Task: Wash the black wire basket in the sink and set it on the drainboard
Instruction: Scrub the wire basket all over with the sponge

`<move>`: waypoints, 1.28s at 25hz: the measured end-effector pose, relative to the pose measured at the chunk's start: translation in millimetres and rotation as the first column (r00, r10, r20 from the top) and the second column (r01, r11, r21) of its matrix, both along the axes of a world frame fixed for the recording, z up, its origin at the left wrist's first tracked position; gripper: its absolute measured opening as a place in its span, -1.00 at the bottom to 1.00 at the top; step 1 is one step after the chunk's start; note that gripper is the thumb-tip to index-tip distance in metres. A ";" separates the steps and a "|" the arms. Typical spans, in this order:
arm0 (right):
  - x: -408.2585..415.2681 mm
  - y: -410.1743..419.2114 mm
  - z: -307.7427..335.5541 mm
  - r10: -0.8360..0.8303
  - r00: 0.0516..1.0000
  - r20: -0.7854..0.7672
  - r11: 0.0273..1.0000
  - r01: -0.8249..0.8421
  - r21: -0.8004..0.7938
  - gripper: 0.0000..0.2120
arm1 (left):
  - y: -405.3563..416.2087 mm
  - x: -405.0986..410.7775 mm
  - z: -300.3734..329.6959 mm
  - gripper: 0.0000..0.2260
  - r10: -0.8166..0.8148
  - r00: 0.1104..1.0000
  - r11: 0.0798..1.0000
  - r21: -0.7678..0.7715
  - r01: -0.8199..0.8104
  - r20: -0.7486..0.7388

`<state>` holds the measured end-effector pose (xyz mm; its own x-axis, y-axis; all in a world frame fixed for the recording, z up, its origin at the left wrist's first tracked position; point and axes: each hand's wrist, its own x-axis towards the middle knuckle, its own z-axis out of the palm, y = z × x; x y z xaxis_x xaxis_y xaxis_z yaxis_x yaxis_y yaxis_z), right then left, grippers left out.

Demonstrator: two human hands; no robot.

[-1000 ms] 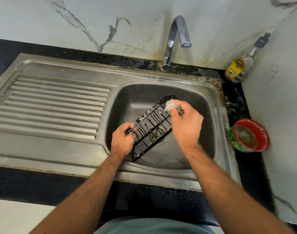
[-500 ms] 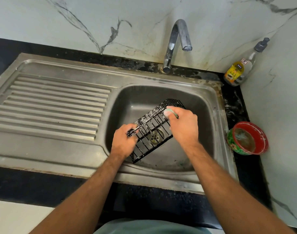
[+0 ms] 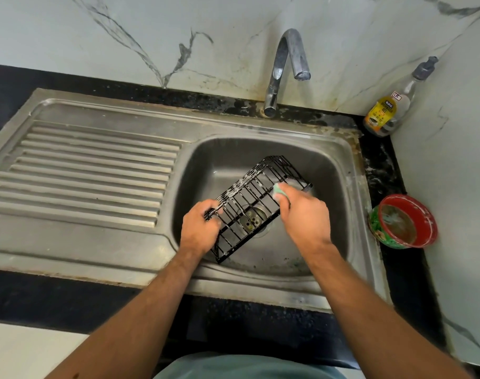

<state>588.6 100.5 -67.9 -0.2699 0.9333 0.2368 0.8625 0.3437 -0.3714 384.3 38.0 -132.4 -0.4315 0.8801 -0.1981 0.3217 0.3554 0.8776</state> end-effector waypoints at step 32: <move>1.3 23.9 27.1 -0.060 0.990 -0.130 0.986 0.039 -0.161 -0.71 | 1.7 1.9 3.2 -0.60 -0.135 0.975 0.991 -0.007 0.136 -0.175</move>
<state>589.8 124.4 -40.7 -0.1985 0.9731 0.1167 0.8159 0.2301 -0.5304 386.1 39.7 -129.2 -0.3354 0.9336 -0.1257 0.5149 0.2934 0.8055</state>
